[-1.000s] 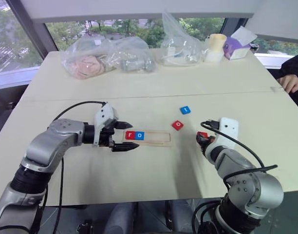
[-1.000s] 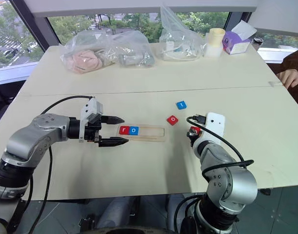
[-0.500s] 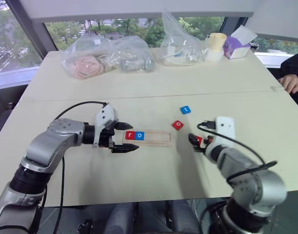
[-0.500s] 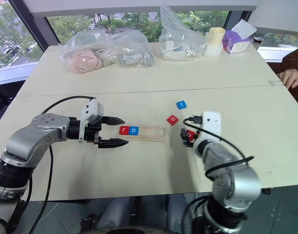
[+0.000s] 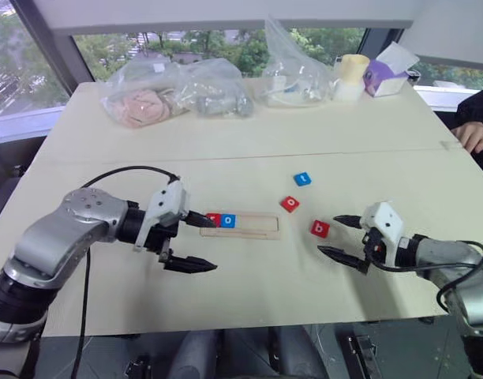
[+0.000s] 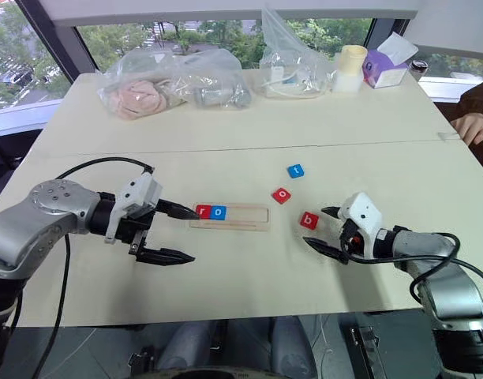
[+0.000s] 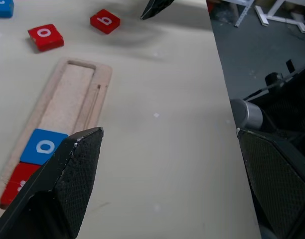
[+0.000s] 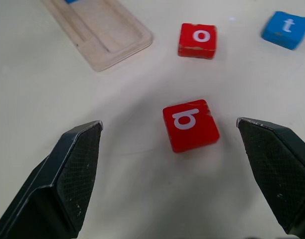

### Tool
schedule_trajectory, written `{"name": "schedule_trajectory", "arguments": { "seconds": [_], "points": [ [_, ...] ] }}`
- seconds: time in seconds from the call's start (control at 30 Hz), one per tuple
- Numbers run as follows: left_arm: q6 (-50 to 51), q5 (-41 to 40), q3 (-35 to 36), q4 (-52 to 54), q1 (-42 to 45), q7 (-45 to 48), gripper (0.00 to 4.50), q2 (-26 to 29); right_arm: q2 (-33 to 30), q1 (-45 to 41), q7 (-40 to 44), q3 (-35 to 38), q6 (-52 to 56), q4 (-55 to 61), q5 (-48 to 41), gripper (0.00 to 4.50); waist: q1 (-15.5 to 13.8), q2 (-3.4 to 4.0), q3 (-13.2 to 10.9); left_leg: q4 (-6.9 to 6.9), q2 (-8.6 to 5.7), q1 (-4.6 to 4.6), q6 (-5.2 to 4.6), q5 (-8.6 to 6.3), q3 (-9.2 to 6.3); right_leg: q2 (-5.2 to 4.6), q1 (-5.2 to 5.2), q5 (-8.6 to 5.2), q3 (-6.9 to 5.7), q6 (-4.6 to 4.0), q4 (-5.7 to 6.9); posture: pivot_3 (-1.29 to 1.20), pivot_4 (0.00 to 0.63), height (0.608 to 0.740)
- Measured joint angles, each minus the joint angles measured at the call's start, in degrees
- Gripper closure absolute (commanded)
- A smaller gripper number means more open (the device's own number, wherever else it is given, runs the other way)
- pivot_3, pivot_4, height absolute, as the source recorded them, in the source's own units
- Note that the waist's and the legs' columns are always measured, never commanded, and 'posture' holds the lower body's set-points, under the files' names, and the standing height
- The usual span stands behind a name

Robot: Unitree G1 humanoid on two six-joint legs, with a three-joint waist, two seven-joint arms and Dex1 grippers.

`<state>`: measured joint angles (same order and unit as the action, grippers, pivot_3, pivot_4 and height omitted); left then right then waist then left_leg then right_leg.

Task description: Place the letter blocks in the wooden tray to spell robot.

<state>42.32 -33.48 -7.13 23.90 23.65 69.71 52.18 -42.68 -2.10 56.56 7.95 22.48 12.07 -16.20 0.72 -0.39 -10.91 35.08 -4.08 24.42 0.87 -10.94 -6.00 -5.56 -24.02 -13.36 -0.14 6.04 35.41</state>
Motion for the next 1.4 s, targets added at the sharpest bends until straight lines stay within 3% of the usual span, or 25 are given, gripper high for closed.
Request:
{"name": "schedule_trajectory", "arguments": {
  "seconds": [0.2, 0.23, 0.3, 0.47, 0.7, 0.9, 1.1, 1.4],
  "points": [
    [1.0, -0.2, 0.1, 1.2, -3.1, -2.6, 0.00, 0.0, 0.7, -4.2, 0.4, -3.7, -6.6, -8.6, 2.5, 0.06, -0.1, 0.00, 0.0, -0.06, -0.04, 0.05, 0.00, 0.00, -0.01, 0.00, -0.04, 0.05, 0.01, -0.08, -0.06, 0.00, 0.150, 0.740],
    [1.2, -0.4, 0.2, 1.4, -3.4, -3.0, 0.00, 0.0, 0.8, -5.2, 0.3, -4.2, -7.2, -10.3, 2.7, 0.28, -0.2, 0.00, 0.0, -0.07, -0.04, 0.05, 0.00, 0.00, -0.01, 0.02, -0.04, 0.05, 0.00, -0.07, -0.05, 0.00, 0.150, 0.740],
    [1.3, -0.8, 0.6, 1.9, -3.8, -3.7, 0.00, 0.0, 1.2, -6.6, -0.1, -4.9, -8.5, -13.0, 3.4, 0.85, -0.2, 0.00, 0.0, -0.05, -0.04, 0.04, 0.00, 0.00, -0.01, 0.03, -0.04, 0.05, 0.00, -0.07, -0.04, 0.00, 0.150, 0.740],
    [1.2, -0.7, 1.7, 2.1, -4.5, -5.2, 0.00, 0.7, 1.5, -8.7, 0.4, -6.3, -11.4, -16.7, 3.8, 3.27, -0.1, 0.00, 0.0, 0.00, -0.04, -0.03, 0.00, 0.00, -0.01, 0.03, 0.03, 0.06, 0.01, -0.07, 0.01, 0.00, 0.150, 0.740],
    [0.3, 0.1, 3.9, -0.1, -5.6, -5.1, 0.00, 4.0, 1.5, -10.3, 0.3, -6.6, -6.8, -13.8, 2.5, 3.30, 0.2, 0.03, 0.0, -0.02, -0.03, -0.02, 0.00, 0.00, 0.01, 0.04, -0.08, 0.06, 0.05, -0.08, 0.10, 0.00, 0.150, 0.740],
    [-1.9, 1.8, 6.4, -6.0, -6.1, -4.8, 0.00, 5.5, 4.3, -24.1, 0.5, -14.8, 3.9, -1.4, 0.8, 3.30, 0.2, 0.01, 0.0, -0.05, 0.05, -0.01, 0.01, 0.01, -0.08, 0.06, -0.31, 0.03, 0.06, -0.12, 0.42, 0.00, 0.150, 0.740],
    [-1.9, 2.1, 8.0, -6.1, -7.9, -6.6, 0.00, 4.8, 11.4, -29.4, -0.7, -25.8, 4.5, -8.1, 6.5, 3.30, -0.6, -0.03, 0.0, -0.03, -0.15, 0.08, 0.04, 0.02, 0.01, -0.01, -0.25, 0.04, 0.07, -0.08, 0.17, 0.00, 0.150, 0.740],
    [-0.2, 1.3, 8.6, -0.9, -12.5, -10.8, 0.00, 2.8, 15.4, -32.7, 0.4, -29.9, 0.5, -16.0, 10.0, 3.30, 0.0, -0.03, 0.0, -0.04, -0.10, 0.01, 0.13, 0.08, -0.02, 0.06, -0.34, 0.04, 0.07, -0.07, 0.50, 0.00, 0.150, 0.740]
  ]
}}
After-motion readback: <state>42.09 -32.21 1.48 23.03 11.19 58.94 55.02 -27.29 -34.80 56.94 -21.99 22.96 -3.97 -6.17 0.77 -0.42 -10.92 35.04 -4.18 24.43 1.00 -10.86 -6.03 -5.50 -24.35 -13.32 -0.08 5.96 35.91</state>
